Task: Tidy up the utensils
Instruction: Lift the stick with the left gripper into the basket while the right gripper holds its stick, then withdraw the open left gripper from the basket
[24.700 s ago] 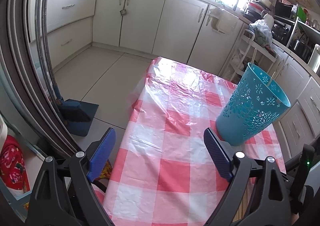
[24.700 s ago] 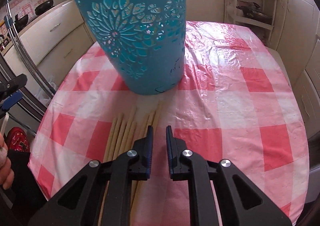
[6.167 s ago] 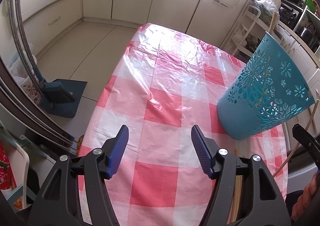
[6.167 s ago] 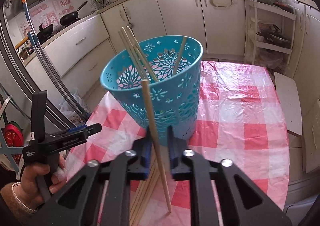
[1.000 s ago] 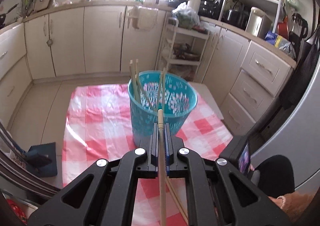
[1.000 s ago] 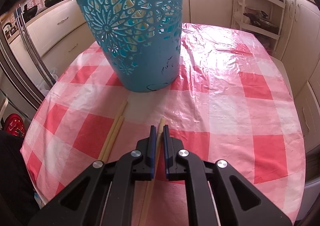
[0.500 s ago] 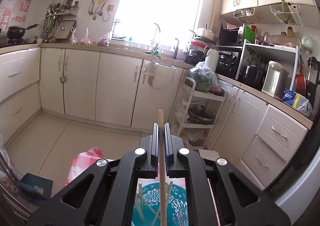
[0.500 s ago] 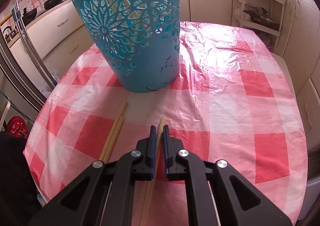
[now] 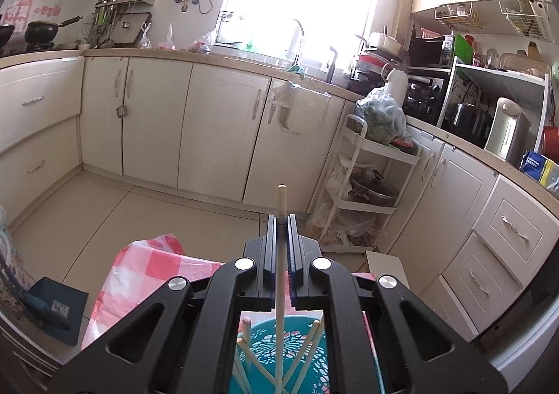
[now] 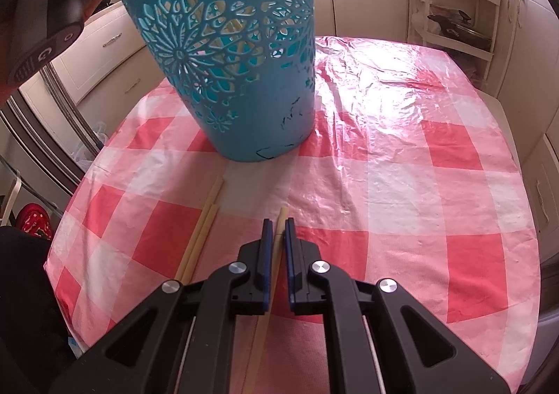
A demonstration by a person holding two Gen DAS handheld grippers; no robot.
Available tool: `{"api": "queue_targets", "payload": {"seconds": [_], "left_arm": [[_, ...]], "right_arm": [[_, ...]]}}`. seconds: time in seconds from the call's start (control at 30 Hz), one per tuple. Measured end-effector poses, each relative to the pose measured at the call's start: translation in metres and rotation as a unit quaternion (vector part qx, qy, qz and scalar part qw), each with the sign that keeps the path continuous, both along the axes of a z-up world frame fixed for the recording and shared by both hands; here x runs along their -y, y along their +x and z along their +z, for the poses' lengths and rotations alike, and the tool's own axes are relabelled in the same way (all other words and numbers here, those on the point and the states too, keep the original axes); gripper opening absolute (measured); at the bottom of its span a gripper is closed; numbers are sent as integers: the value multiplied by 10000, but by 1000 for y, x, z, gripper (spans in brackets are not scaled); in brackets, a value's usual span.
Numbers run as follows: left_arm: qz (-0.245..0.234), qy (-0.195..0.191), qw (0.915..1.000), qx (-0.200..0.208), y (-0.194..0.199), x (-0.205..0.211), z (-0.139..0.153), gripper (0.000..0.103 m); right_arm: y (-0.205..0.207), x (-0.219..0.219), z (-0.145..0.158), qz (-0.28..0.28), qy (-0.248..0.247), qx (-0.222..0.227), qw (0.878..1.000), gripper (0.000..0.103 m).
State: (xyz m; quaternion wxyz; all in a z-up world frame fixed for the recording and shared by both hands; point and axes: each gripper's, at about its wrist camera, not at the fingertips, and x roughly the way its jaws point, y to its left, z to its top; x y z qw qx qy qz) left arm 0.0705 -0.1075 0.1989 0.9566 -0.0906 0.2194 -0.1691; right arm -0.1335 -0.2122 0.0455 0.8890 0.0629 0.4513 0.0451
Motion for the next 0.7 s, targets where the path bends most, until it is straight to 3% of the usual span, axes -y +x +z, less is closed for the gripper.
{"api": "queue_targets", "payload": {"seconds": [0.23,0.33,0.4,0.57,0.7], "left_arm": [[-186,418,9987,-236,-16,0,-12,6],[-171,569,9979,-275,-34,-13,-14,23],[-69,646,9977,-214,-51,-27,-12,43],[314,757,9966,-65,-96,-79,-13,61],[637,752,9940,-484,-111,-120,-39,67]], "right_arm": [[0,-2,0,39,-88,20,10000,8],[0,0,0,48,45,-34,10000,9],[-2,5,1,5,213,-110,9997,9],[-6,-2,1,59,-81,-70,9999,9],[-9,-19,1,184,-702,22,9974,9]]}}
